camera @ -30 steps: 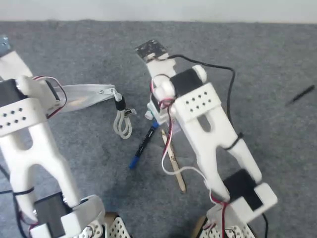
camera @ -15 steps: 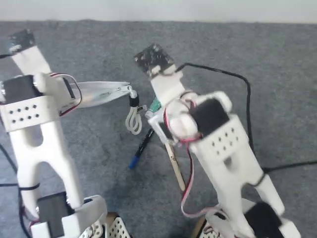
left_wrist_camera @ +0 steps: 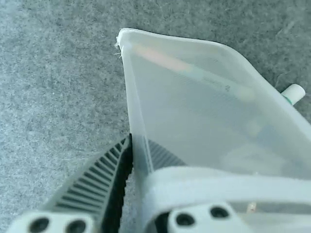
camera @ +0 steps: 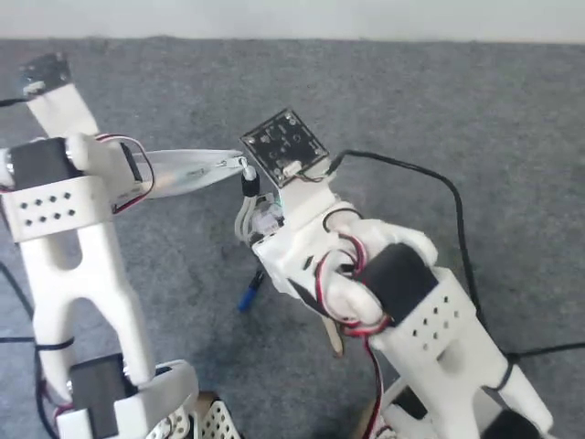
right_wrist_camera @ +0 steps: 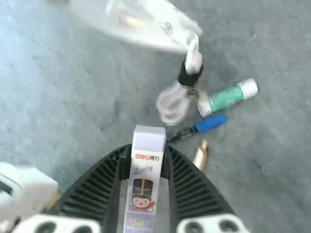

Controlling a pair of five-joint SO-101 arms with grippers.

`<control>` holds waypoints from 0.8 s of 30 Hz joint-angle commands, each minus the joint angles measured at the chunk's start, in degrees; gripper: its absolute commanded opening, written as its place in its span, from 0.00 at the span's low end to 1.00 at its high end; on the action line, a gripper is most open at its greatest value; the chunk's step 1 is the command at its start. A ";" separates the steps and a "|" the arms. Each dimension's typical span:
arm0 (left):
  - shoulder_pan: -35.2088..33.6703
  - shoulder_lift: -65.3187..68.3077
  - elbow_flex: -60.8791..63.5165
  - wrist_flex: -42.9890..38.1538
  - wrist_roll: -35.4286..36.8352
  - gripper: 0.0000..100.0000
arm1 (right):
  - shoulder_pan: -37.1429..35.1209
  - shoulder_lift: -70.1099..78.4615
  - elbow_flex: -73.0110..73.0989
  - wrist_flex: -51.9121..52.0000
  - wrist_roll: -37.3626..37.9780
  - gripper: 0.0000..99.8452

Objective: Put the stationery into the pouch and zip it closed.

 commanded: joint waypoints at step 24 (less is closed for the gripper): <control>0.44 -0.44 -0.40 -0.70 0.70 0.01 | -0.48 -19.21 32.00 -47.52 -9.67 0.01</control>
